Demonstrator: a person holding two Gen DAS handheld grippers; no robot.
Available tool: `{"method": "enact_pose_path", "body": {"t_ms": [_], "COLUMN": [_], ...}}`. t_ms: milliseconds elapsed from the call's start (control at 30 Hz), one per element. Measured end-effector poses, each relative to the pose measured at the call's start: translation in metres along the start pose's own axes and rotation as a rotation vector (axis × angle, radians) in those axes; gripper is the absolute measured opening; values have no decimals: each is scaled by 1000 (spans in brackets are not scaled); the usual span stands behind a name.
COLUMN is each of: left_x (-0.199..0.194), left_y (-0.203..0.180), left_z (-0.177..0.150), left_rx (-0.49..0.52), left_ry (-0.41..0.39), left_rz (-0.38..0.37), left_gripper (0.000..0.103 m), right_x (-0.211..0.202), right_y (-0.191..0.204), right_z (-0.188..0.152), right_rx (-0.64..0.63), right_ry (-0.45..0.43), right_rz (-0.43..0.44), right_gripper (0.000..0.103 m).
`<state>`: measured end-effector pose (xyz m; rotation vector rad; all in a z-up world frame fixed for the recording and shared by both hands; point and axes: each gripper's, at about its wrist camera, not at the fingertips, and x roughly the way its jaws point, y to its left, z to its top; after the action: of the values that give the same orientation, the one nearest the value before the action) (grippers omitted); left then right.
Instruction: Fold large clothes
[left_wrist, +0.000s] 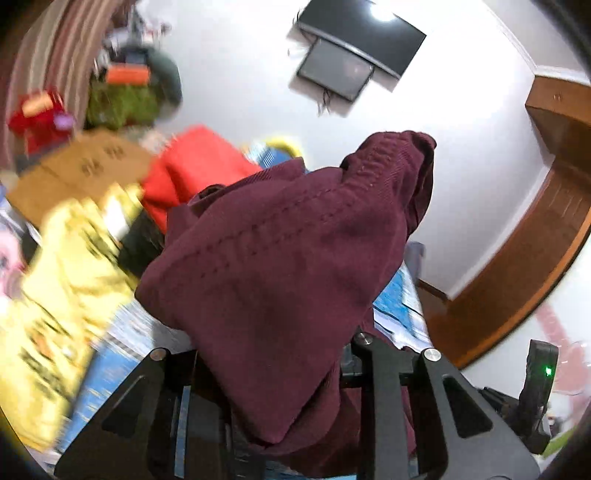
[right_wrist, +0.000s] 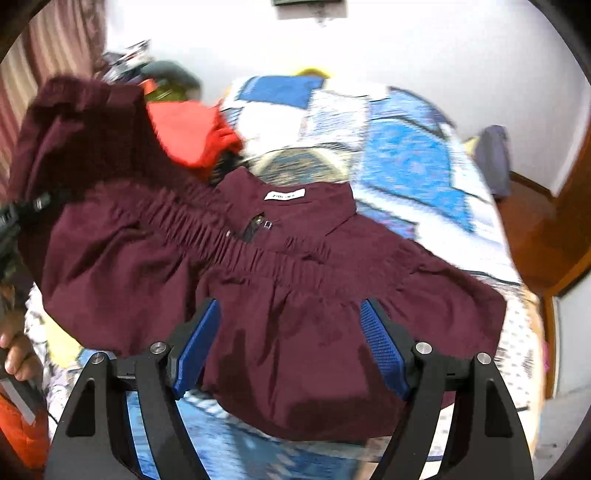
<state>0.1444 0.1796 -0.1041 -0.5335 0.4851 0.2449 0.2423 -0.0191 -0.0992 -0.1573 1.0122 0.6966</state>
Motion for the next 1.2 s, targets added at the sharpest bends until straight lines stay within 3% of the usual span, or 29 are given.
{"method": "enact_pose_path", "body": {"t_ms": [100, 200, 300, 433, 633, 700, 833, 933, 1067, 1200], "left_x": [-5, 5, 17, 26, 52, 66, 97, 127, 151, 145], "left_y": [2, 1, -14, -44, -117, -144, -200, -233, -246, -248], "left_z": [7, 2, -2, 0, -6, -17, -59, -103, -153, -167], "left_rx": [39, 41, 80, 172, 313, 373, 515, 649, 756, 822], "left_ry": [-32, -3, 29, -7, -12, 0, 100, 230, 392, 423], "left_rz": [75, 100, 134, 137, 60, 35, -20, -49, -96, -99], "left_gripper": [27, 27, 27, 27, 27, 27, 27, 27, 27, 32], "right_x": [33, 68, 87, 61, -16, -35, -63, -73, -75, -82], "right_y": [35, 54, 49, 18, -59, -87, -139, -163, -180, -185], "right_z": [-2, -8, -9, -7, -22, -29, -57, -76, -94, -104], "right_rx": [-64, -79, -44, 29, 142, 194, 310, 376, 439, 462], "right_ry": [66, 146, 214, 165, -34, -57, -69, -61, -42, -34], "right_rz": [63, 121, 133, 206, -12, -97, -218, -271, -268, -266], "right_gripper": [75, 75, 77, 75, 75, 75, 75, 75, 75, 75]}}
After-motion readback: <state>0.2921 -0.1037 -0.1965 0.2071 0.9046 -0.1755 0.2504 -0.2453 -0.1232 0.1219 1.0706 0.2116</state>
